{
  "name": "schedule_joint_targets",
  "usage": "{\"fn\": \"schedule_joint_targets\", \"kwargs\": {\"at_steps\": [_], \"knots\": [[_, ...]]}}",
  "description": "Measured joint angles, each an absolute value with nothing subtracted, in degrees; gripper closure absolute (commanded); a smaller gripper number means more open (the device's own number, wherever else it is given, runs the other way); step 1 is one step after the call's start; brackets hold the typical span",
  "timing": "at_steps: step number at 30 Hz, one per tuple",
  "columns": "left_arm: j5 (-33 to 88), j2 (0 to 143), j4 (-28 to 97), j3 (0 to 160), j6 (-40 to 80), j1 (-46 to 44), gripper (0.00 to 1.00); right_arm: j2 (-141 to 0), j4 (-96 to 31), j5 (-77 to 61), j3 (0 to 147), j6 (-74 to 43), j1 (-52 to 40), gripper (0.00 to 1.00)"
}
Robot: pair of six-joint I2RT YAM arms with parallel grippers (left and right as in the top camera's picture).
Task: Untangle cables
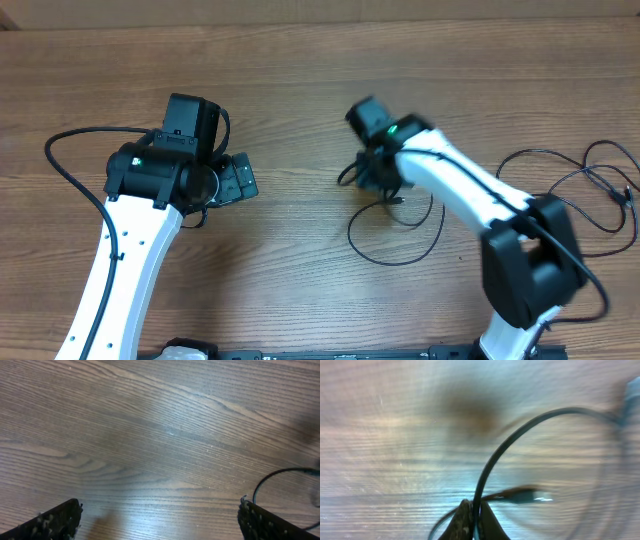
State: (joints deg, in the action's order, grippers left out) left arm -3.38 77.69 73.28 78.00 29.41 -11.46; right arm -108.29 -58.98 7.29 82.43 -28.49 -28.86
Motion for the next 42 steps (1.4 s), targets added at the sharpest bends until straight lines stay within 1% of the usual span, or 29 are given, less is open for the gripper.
{"fn": "schedule_joint_targets", "kwargs": {"at_steps": [4,7,14,16,18,20,21,22,23,27,32,35,42], "knots": [[-3.36,77.69,73.28,78.0,29.41,-11.46,0.0,-103.68,-67.4,15.35,92.01,-28.49,-23.46,0.96],[-3.38,77.71,73.28,78.0,29.41,-11.46,0.0,-100.47,-71.05,21.85,96.82,-28.45,-18.09,0.96],[-3.38,77.69,73.28,78.0,29.41,-11.46,0.0,-97.01,-73.19,32.97,101.8,-28.36,-0.97,0.96],[-3.38,77.69,73.25,78.0,29.41,-11.46,0.01,-96.99,-72.99,33.15,102.41,-28.16,4.43,0.96],[-3.38,77.69,73.28,78.0,29.41,-11.46,0.0,-96.97,-73.1,30.02,102.43,-27.0,9.06,0.96],[-3.38,77.71,73.25,78.0,29.41,-11.46,0.0,-96.97,-73.93,22.83,102.43,-24.49,12.67,0.89],[-3.38,77.71,73.25,78.0,29.41,-11.46,0.0,-96.97,-75.18,16.08,102.43,-21.71,14.37,0.83],[-3.38,77.71,73.25,78.0,29.41,-11.46,0.0,-96.97,-75.48,14.46,102.43,-21.21,14.61,0.82],[-3.38,77.69,73.25,78.0,29.41,-11.46,0.0,-96.97,-76.51,9.87,102.41,-19.49,14.98,0.78],[-3.38,77.69,73.25,78.0,29.41,-11.46,0.0,-96.92,-79.96,-1.91,101.38,-15.62,13.04,0.58],[-3.36,77.69,73.25,78.0,29.41,-11.46,0.0,-96.9,-78.15,-6.5,97.41,-14.15,8.6,0.47],[-3.36,77.71,73.23,78.0,29.41,-11.46,0.0,-96.92,-74.91,-7.53,92.92,-13.63,5.43,0.44],[-3.33,77.69,73.25,78.0,29.41,-11.46,0.0,-98.24,-62.54,-6.33,80.99,-12.27,-2.33,0.43]]}}
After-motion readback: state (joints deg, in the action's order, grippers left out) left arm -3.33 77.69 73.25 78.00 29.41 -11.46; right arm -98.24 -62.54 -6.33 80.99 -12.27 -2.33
